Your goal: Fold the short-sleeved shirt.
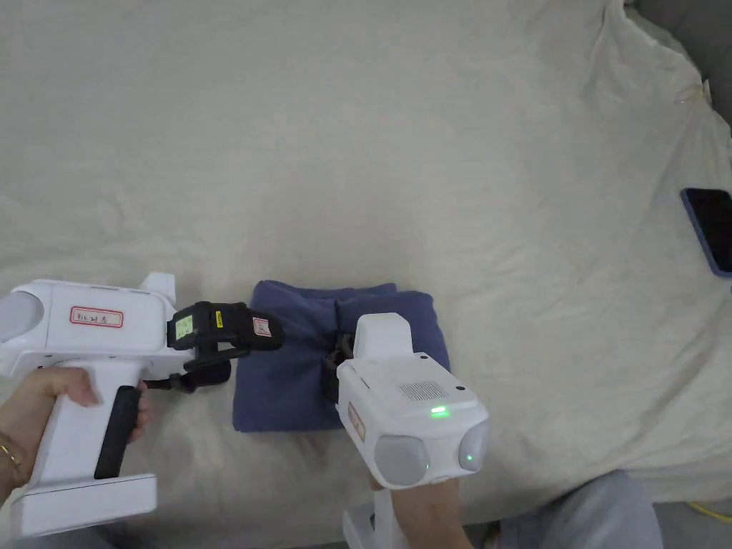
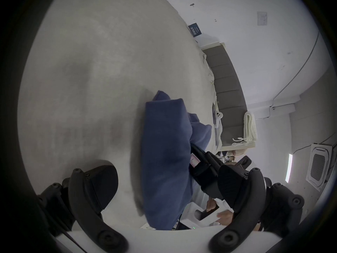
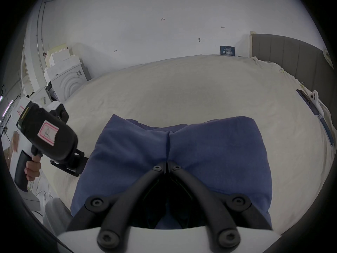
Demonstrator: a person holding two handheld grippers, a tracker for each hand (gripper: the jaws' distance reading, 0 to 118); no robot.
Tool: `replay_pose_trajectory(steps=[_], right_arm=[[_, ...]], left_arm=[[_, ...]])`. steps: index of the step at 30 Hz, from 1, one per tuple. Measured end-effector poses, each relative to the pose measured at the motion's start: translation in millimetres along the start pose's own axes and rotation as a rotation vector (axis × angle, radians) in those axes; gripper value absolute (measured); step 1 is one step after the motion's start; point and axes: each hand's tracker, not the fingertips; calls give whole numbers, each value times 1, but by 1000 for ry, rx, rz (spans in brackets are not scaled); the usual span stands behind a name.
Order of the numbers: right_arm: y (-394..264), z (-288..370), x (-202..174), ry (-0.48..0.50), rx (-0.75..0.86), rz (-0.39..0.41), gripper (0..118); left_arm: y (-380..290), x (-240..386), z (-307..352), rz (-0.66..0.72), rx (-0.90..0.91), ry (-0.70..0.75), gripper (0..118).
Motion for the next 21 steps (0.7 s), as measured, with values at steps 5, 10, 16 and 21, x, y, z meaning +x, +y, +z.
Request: replay_pose_trajectory(steps=[5,10,16,21], right_arm=[[0,-1,4,17,-1,-26,0],[1,-1,7,30,-5,-38,0],[5,-3,9,44,-18,-36,0],[24,16,18,81,-13,-56,0]], left_arm=[[5,0,-14,5,-2,-63,112],[4,3,-33,-24,-20,40,64],[1,11,-28,-54,-11,91,33],[3,47,-32,-30,-16,260,24]])
